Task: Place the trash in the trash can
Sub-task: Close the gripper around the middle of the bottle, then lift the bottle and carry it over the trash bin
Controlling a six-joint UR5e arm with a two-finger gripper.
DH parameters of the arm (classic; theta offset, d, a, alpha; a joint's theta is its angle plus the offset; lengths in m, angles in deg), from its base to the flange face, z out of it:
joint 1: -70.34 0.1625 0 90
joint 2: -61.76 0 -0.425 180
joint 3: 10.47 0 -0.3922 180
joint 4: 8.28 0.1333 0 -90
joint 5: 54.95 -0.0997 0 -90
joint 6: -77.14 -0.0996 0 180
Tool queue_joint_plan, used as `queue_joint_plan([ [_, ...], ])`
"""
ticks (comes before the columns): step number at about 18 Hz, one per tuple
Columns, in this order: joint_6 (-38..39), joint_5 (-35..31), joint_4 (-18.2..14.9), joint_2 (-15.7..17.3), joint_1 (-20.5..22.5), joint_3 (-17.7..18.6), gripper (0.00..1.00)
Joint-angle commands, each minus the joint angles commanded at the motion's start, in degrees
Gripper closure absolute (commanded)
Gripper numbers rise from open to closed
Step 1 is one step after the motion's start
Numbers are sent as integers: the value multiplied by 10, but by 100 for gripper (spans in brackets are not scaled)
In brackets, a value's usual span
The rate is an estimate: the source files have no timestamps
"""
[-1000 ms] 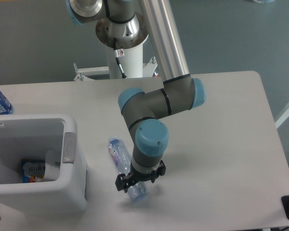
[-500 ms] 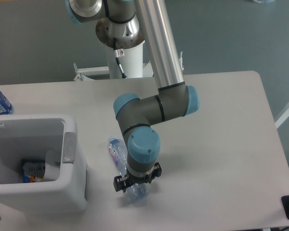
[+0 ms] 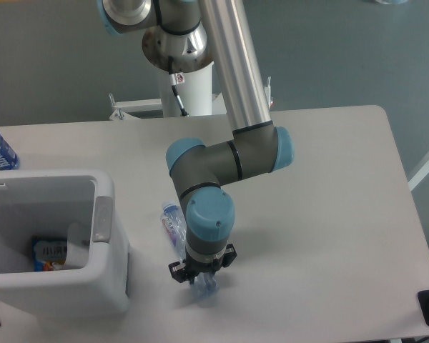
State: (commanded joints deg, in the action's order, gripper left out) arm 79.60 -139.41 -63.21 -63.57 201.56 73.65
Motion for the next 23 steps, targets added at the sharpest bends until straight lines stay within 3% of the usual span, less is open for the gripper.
queue_joint_plan([
  [3, -24, 5, 0, 30, 15, -18, 49],
  [7, -26, 55, 67, 74, 39, -41, 49],
  [14, 3, 167, 118, 101, 76, -159, 49],
  [20, 5, 192, 148, 153, 69, -164, 49],
  [23, 4, 194, 149, 168, 31, -161, 49],
])
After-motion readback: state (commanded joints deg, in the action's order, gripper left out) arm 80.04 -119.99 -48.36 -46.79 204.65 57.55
